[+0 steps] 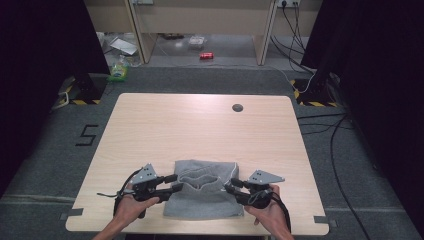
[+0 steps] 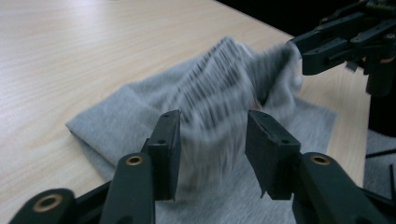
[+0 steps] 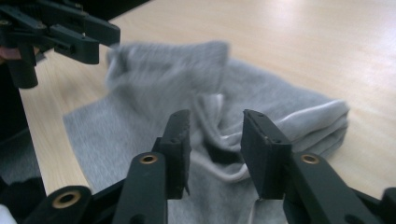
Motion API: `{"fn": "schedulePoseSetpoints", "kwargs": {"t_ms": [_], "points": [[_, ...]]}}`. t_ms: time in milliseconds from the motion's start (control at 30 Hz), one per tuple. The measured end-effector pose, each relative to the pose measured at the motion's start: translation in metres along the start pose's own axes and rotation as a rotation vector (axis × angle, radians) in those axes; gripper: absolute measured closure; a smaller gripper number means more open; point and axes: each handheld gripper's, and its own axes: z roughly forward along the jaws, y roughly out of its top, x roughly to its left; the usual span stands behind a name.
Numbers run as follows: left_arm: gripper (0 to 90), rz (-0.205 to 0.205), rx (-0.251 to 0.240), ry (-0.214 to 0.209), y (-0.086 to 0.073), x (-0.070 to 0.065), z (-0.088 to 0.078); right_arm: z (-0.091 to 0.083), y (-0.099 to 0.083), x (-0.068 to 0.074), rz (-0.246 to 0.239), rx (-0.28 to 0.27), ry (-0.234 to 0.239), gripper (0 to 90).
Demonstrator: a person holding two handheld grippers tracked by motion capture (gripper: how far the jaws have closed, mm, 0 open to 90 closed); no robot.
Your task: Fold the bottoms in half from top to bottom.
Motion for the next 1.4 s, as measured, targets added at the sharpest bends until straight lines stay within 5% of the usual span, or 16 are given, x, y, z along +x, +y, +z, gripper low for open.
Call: {"fn": "schedulePoseSetpoints", "kwargs": {"t_ms": [333, 733, 933, 1100, 1167, 1267, 1400], "points": [[50.7, -0.039, -0.027, 0.002, 0.018, 0.012, 0.006, 0.014, 0.021, -0.002, -0.010, -0.011, 0.011, 60.9], [45.6, -0.002, 0.129, 0.007, -0.016, -0.003, 0.029, 0.054, 0.007, 0.018, -0.064, 0.169, 0.044, 55.4], [46.3, 0.031, 0.160, -0.001, -0.037, -0.021, 0.027, 0.051, -0.007, 0.027, -0.083, 0.213, 0.011, 54.5], [45.7, 0.039, 0.162, -0.003, -0.037, -0.023, 0.024, 0.049, -0.012, 0.029, -0.080, 0.208, 0.003, 52.9], [43.7, 0.042, 0.159, 0.005, -0.032, -0.022, 0.023, 0.048, -0.007, 0.028, -0.090, 0.203, 0.002, 43.3], [39.7, 0.029, 0.122, 0.029, -0.019, -0.012, 0.019, 0.040, 0.003, 0.021, -0.068, 0.160, -0.001, 39.4], [35.4, -0.007, 0.092, 0.056, -0.001, 0.004, 0.018, 0.029, 0.018, 0.003, -0.060, 0.102, -0.065, 37.0]]}}
